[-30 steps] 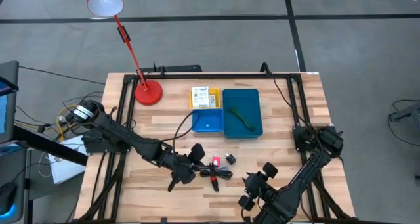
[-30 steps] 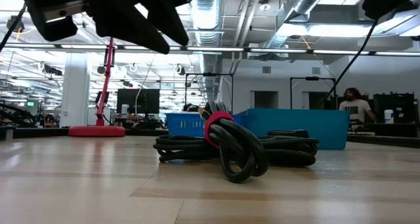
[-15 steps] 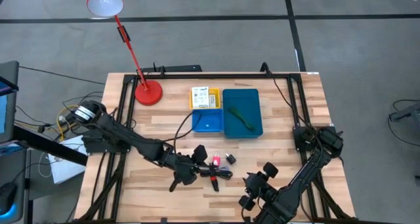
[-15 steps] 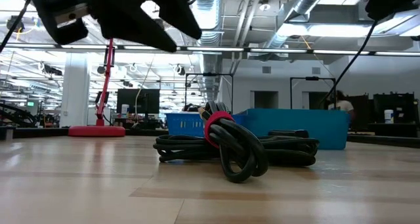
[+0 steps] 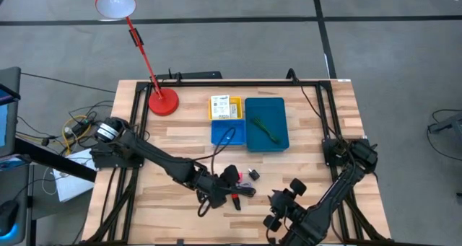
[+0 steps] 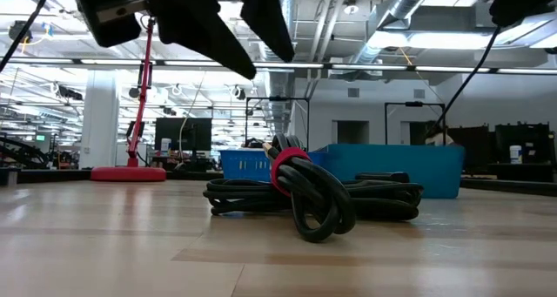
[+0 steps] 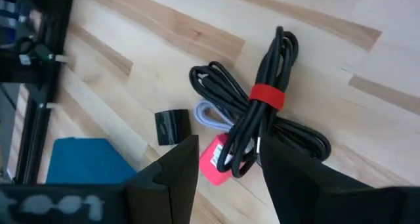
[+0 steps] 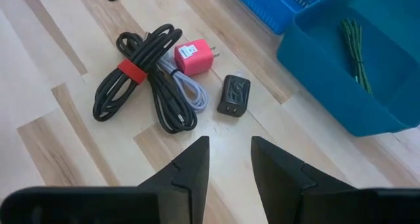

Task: Pick and place items into bin
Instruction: Put the bottom black charger cable into the light blue bin

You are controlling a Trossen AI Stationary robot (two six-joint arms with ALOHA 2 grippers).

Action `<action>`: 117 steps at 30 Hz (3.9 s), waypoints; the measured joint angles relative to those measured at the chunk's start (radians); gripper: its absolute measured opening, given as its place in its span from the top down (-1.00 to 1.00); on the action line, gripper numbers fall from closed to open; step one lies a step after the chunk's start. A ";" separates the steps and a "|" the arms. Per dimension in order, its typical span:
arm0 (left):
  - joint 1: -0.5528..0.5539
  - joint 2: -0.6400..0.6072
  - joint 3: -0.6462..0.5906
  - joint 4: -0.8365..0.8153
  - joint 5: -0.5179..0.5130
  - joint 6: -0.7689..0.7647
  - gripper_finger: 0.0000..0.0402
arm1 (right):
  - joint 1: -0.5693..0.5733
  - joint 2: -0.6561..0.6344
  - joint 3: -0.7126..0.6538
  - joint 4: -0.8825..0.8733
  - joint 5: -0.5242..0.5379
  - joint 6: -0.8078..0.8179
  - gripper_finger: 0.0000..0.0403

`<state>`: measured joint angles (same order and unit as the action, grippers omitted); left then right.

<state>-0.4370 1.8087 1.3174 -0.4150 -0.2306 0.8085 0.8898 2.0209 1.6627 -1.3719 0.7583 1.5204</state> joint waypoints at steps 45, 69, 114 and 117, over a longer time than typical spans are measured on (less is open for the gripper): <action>0.000 0.158 0.121 -0.094 -0.017 0.158 0.24 | 0.035 0.000 0.000 -0.012 -0.002 0.026 0.47; 0.010 0.158 0.121 -0.095 -0.013 0.150 0.24 | 0.031 0.000 0.000 -0.010 -0.001 0.026 0.47; 0.022 0.239 0.134 -0.110 -0.027 0.107 0.86 | 0.024 0.000 0.000 -0.004 0.002 0.023 0.47; 0.013 0.239 0.134 -0.121 -0.050 0.090 0.86 | 0.024 0.000 0.000 -0.004 0.002 0.024 0.47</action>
<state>-0.4238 2.0476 1.4513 -0.5360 -0.2811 0.8988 0.9138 2.0209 1.6627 -1.3758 0.7605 1.5440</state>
